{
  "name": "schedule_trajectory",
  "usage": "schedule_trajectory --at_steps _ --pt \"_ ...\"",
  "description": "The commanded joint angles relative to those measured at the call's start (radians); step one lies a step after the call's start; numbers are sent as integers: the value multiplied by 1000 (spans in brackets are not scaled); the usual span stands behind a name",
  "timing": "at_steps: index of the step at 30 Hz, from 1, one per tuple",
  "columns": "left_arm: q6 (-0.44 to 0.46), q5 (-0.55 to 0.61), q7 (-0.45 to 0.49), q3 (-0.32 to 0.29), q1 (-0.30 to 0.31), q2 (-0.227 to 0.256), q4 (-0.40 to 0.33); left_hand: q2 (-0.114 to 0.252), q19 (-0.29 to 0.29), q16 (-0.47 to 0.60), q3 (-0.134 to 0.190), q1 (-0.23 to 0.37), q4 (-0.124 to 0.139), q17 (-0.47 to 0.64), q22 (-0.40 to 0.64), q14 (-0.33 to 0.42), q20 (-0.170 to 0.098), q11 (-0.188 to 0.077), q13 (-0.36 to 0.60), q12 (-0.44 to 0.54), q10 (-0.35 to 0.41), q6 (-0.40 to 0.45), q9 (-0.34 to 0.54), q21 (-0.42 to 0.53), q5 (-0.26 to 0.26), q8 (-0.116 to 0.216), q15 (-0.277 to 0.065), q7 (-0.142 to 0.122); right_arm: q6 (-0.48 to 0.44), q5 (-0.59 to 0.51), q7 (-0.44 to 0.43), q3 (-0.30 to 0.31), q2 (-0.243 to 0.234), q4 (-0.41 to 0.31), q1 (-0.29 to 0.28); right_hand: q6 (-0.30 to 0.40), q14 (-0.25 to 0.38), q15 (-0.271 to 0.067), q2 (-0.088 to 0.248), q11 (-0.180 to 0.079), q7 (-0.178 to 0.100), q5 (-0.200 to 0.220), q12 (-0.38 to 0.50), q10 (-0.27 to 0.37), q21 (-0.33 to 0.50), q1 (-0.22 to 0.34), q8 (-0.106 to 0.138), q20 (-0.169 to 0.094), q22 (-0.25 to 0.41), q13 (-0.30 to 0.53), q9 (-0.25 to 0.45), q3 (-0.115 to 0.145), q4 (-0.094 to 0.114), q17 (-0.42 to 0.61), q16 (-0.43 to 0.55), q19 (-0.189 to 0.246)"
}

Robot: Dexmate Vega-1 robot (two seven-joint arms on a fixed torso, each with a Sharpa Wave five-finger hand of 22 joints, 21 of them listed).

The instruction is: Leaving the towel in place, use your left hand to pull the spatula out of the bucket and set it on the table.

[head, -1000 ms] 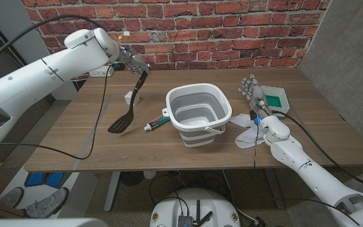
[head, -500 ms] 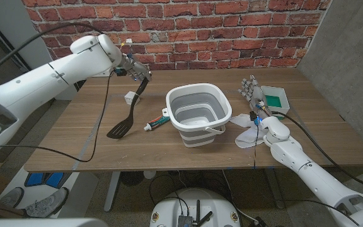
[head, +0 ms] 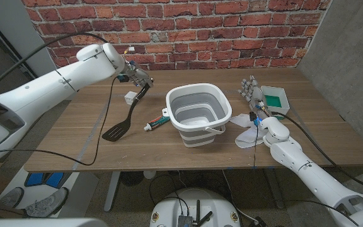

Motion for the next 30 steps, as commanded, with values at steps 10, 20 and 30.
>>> schedule_trajectory --at_steps 10,20,30 --pt "-66 11 108 -37 108 -47 54 61 2 -4 30 36 35 4 2 7 -2 -75 3 3 55 10 2 1 6 10 -98 -23 8 5 2 0 6 6 -5 12 -2 -10 29 1 3 2 6 4 3 -9 3 -13 2 2 2 8 -2 3 7 -2" --pt "-76 30 138 -23 118 -80 82 59 2 -5 35 26 34 3 1 13 -2 -78 4 1 46 8 2 0 8 11 -101 -31 9 5 -10 4 7 -1 -12 14 0 -11 28 2 2 1 7 7 4 -9 4 -14 2 2 2 9 -2 3 8 0" --pt "-62 37 173 -19 127 -115 96 43 -2 -7 28 8 34 3 1 11 -4 -78 4 3 48 9 1 -1 7 12 -95 -35 12 6 -12 6 9 0 -13 14 1 -11 29 3 4 1 7 8 5 -9 4 -14 2 2 2 10 -2 3 8 2"
